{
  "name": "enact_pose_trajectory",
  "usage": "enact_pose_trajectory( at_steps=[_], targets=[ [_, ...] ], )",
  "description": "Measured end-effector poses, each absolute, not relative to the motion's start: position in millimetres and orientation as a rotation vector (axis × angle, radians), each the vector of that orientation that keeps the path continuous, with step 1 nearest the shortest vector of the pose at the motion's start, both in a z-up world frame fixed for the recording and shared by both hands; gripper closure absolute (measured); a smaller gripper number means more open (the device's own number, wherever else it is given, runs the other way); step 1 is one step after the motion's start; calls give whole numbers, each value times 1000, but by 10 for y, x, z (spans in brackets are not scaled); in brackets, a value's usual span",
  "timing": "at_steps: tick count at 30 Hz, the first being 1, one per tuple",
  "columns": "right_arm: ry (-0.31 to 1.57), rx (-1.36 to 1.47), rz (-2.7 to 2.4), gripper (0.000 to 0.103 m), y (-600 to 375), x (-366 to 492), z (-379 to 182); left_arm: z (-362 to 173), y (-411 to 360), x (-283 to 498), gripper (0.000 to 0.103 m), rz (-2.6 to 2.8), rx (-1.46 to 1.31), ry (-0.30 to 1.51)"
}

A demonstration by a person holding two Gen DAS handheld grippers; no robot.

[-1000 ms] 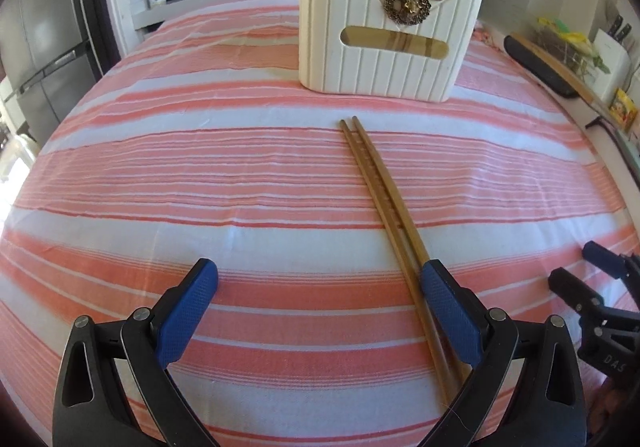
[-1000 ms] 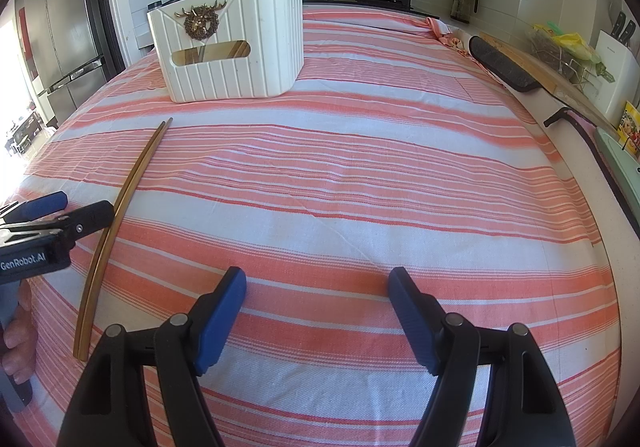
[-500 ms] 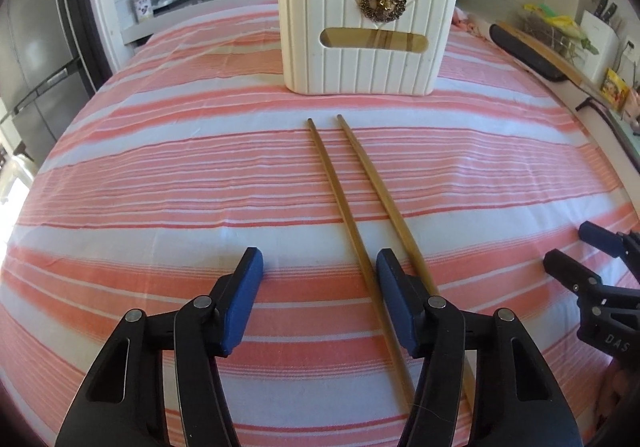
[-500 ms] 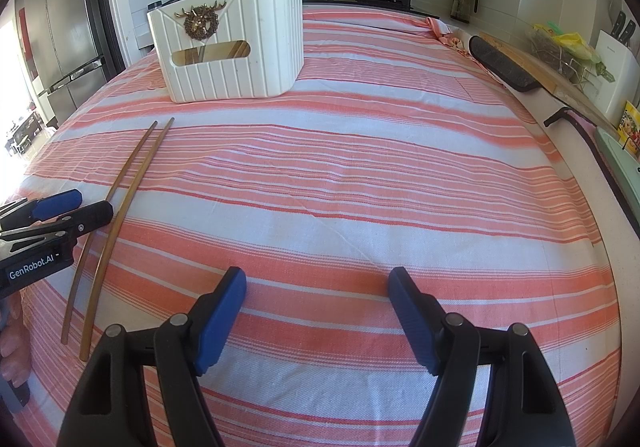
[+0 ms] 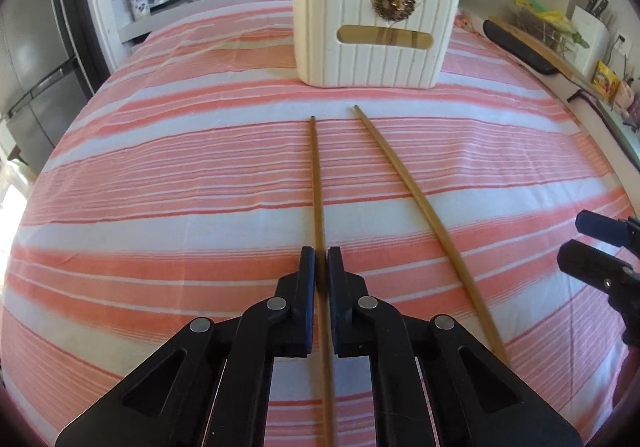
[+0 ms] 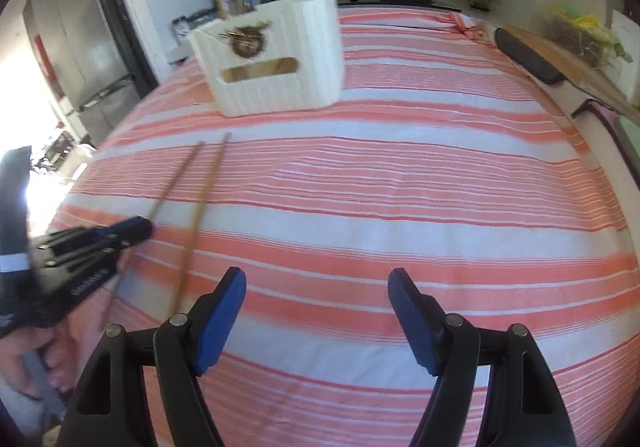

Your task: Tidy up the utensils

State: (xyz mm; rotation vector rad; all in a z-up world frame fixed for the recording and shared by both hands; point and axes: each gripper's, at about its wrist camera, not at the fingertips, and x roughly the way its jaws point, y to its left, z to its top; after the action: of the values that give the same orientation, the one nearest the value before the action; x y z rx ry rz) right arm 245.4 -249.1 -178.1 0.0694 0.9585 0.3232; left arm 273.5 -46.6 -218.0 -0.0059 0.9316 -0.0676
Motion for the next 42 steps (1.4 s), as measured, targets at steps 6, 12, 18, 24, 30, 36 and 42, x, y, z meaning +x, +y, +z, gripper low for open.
enact_pose_trajectory(
  at_steps=[6,12,18,24,30,36,42],
  targets=[
    [1035,-55,489,40,-1670,2578,-1766,-2180,-104,2682,98,-66,-79,964],
    [1049,-232,415,92,-1413,2690,-1959,-2193,-139,2543,98,-81,-67,941],
    [1066,-190,284,96,-1965,2432,-1930,-2187,-131,2430,98,-120,-80,947],
    [1117,-134,226,94,-2546,2064,-1912,-2137,-66,2423,55,-204,-84,1000],
    [1210,-18,331,53,-2721,2363,-1819,-2028,20,2896,25,-232,-57,1081],
    [1297,-148,392,53,-2370,2864,-1983,-2178,-115,3338,28,-170,97,1171],
    [1270,-176,359,95,-2168,3365,-2008,-2107,-329,3689,98,-190,115,1205]
  ],
)
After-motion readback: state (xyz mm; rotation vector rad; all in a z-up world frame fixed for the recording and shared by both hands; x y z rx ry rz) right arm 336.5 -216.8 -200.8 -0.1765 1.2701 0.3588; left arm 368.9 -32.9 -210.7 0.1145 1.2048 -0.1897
